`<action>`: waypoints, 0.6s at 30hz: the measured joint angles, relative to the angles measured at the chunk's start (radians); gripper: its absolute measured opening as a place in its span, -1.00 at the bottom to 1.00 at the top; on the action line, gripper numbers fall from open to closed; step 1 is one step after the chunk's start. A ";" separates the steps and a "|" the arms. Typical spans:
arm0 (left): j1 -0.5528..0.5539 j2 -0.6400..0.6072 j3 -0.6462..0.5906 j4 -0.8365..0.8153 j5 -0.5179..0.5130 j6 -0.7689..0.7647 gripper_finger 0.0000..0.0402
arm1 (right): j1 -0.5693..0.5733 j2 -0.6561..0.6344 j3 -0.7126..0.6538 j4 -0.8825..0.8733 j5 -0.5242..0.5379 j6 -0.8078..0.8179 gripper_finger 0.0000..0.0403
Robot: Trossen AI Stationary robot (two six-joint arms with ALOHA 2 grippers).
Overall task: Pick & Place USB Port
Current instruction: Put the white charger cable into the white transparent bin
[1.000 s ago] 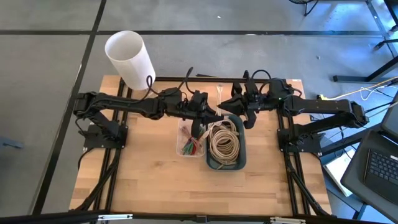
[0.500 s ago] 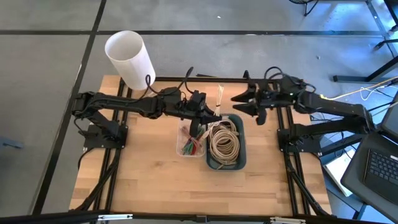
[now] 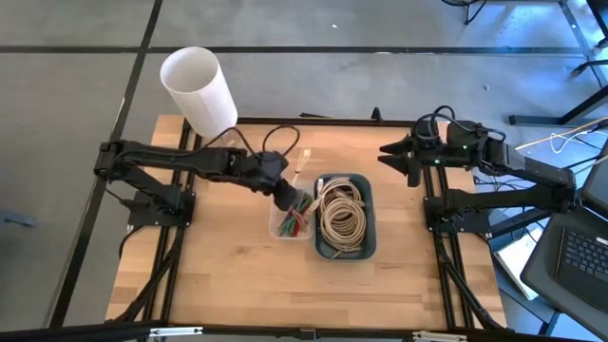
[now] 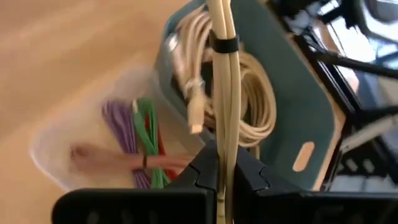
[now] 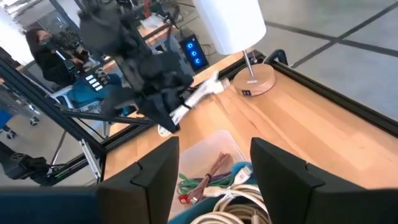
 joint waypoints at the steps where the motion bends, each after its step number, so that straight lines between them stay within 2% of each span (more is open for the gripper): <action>1: -0.004 0.000 -0.022 0.013 0.000 -0.054 -0.97 | 0.000 0.000 0.000 -0.001 0.000 0.000 -0.01; 6: -0.036 0.001 -0.138 0.109 0.003 -0.232 -0.97 | 0.000 0.010 0.000 -0.003 0.000 -0.003 -0.03; 11: -0.070 0.002 -0.253 0.274 0.001 -0.361 -0.97 | 0.000 0.017 0.000 -0.008 0.001 -0.021 -0.03; 15: -0.099 0.017 -0.323 0.378 -0.005 -0.426 -0.97 | 0.000 0.019 0.000 -0.024 0.000 -0.030 -0.03; 18: -0.117 0.055 -0.342 0.391 -0.006 -0.435 -0.97 | 0.000 0.020 0.000 -0.041 0.001 -0.030 -0.03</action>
